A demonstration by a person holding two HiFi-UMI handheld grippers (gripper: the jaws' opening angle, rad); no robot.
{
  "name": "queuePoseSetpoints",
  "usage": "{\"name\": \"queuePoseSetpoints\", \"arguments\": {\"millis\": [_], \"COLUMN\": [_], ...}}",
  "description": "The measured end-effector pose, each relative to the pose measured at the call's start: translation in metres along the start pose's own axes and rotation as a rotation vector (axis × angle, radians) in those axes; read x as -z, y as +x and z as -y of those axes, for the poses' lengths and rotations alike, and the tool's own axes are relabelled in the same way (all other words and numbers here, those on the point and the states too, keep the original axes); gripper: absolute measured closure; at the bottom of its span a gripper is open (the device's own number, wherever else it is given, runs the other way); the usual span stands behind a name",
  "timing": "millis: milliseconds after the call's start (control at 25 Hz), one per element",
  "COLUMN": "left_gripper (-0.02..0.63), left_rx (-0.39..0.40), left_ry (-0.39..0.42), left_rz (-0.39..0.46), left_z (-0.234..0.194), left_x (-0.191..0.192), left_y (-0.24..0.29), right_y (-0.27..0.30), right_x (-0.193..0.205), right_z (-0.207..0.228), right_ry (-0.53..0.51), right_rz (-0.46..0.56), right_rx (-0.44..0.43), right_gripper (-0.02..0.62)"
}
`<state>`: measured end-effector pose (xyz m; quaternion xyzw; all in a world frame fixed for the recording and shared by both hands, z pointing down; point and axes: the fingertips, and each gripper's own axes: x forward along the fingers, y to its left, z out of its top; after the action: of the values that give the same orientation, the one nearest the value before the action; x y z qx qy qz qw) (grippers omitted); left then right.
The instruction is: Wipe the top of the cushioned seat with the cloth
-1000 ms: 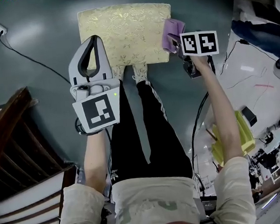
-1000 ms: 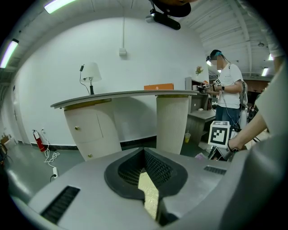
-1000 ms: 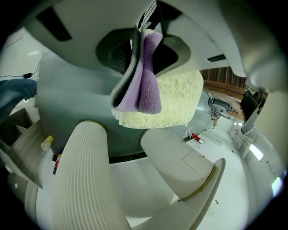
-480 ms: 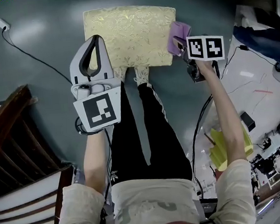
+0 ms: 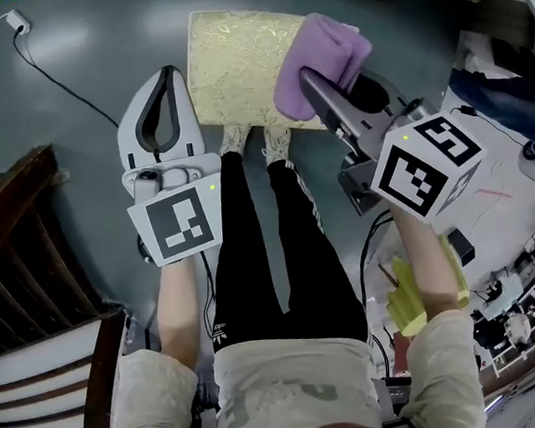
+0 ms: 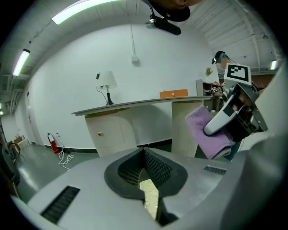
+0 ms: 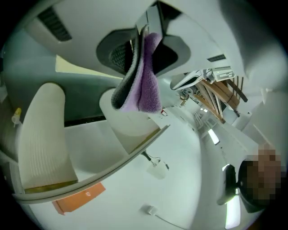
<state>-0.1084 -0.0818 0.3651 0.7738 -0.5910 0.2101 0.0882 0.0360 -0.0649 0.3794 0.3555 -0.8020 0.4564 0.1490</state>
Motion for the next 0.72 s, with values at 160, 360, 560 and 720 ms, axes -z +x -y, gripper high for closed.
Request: {"name": "queuePoseSetpoints", "arguments": {"millis": [160, 360, 560, 720], "left_gripper": [0.599, 0.599, 0.598, 0.598], "left_rx": [-0.052, -0.097, -0.127, -0.136], "left_ry": [-0.015, -0.026, -0.023, -0.023], "left_rz": [-0.002, -0.012, -0.013, -0.022], "left_z": [-0.031, -0.069, -0.095, -0.11], "left_x": [0.006, 0.015, 0.022, 0.026], "left_y": [-0.014, -0.034, -0.039, -0.043], "right_y": [0.051, 0.118, 0.174, 0.204], "right_x": [0.029, 0.093, 0.151, 0.183], "right_z": [-0.056, -0.107, -0.093, -0.067], "right_ry": [0.004, 0.041, 0.016, 0.031], "right_rz": [-0.037, -0.137, -0.242, -0.313], "right_rx": [-0.079, -0.153, -0.055, 0.043], "right_gripper": [0.497, 0.497, 0.497, 0.497]}}
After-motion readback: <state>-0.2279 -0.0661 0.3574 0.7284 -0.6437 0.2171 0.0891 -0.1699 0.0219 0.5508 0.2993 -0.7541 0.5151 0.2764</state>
